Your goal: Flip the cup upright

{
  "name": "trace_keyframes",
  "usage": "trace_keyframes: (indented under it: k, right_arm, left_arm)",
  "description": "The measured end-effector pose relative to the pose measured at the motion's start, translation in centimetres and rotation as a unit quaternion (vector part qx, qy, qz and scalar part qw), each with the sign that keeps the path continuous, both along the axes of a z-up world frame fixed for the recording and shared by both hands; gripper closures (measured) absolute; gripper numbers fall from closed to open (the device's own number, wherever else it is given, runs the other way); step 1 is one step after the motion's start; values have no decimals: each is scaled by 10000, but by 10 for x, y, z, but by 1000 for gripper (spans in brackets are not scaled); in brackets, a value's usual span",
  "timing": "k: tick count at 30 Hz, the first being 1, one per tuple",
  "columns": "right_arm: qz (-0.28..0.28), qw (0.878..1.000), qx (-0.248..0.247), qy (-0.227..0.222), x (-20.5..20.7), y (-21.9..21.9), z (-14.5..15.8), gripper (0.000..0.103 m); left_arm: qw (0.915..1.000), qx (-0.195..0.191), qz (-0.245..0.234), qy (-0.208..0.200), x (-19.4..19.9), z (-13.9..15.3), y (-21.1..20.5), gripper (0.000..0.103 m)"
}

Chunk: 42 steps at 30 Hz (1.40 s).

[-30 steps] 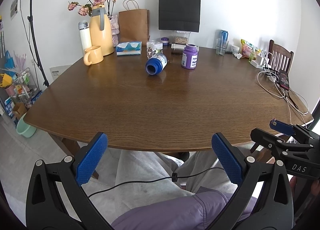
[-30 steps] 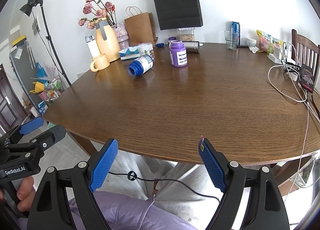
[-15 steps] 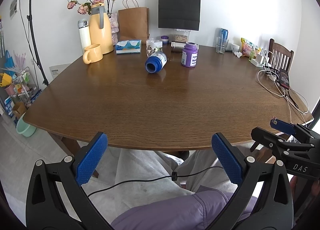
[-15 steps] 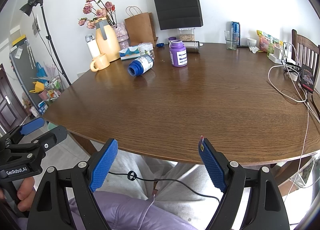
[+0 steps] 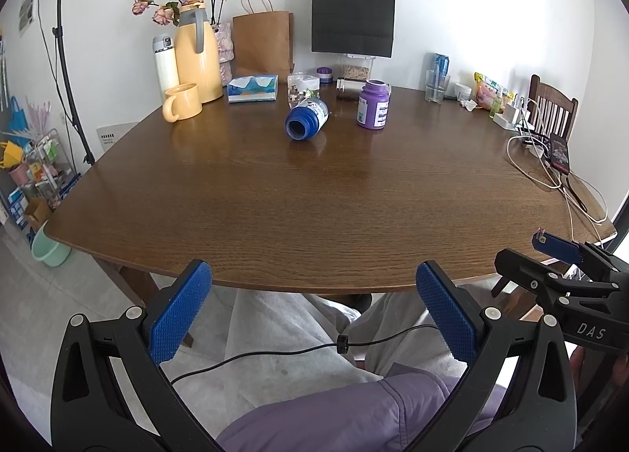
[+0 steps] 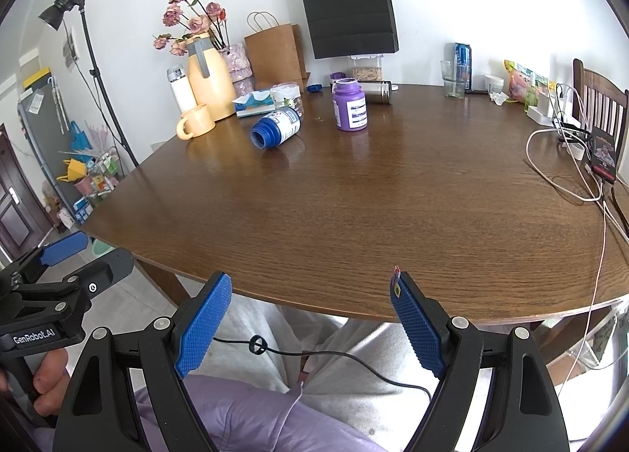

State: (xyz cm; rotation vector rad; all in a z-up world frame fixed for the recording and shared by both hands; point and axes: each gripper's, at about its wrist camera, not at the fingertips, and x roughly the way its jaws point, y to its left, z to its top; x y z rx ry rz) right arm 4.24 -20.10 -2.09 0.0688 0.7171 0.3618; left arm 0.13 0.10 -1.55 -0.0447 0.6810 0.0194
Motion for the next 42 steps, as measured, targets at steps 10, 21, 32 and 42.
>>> trace_keyframes:
  k: [10, 21, 32, 42]
  right_arm:
    - [32, 10000, -7, 28, 0, -1, 0, 16]
    - [439, 9990, -36, -58, 73, 18, 18, 16]
    - [883, 9950, 208, 424, 223, 49, 39, 16]
    - [1143, 9886, 291, 937, 344, 108, 23, 24]
  left_arm:
    - [10000, -2, -11, 43, 0, 0, -1, 0]
    - [9996, 55, -78, -266, 71, 10, 14, 0]
    - [9975, 152, -650, -212, 213, 1, 28, 0]
    - [9952, 17, -931, 294, 340, -24, 43, 2]
